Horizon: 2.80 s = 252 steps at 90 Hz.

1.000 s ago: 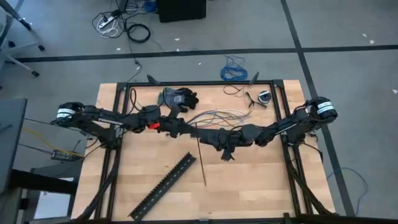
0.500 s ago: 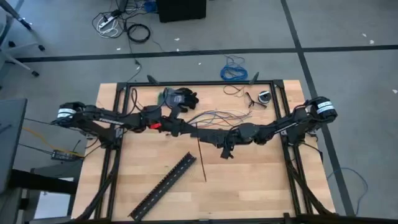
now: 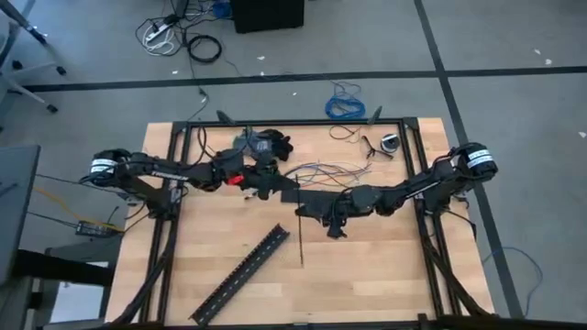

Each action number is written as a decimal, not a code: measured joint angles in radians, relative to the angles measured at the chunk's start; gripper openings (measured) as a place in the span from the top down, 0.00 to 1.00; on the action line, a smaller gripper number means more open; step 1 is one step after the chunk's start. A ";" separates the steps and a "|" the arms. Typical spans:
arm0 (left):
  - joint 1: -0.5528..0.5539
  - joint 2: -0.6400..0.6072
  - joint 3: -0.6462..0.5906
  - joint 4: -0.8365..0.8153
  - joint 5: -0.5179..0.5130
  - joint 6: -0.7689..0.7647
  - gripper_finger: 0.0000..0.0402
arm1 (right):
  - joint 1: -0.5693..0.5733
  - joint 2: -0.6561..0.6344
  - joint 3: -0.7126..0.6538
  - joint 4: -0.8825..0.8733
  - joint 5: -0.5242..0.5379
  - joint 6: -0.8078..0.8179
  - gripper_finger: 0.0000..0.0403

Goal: Ziptie cables
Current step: Wrap the cable wires with the black zip tie

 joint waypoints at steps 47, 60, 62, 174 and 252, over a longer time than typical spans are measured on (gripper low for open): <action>0.082 0.000 0.000 -0.026 0.061 0.174 1.00 | 0.020 0.000 0.000 -0.050 0.031 0.279 0.81; 0.099 0.000 0.000 -0.028 0.082 0.187 1.00 | 0.020 0.000 0.000 -0.063 0.031 0.312 0.81; 0.102 0.000 0.000 -0.028 0.082 0.187 1.00 | 0.020 0.000 0.000 -0.063 0.031 0.317 0.81; 0.236 -0.001 -0.001 0.002 0.104 0.259 1.00 | 0.013 0.001 0.000 -0.101 -0.020 0.428 0.81; 0.190 -0.001 -0.002 -0.019 0.248 0.500 1.00 | -0.045 0.001 -0.001 -0.098 -0.072 0.807 1.00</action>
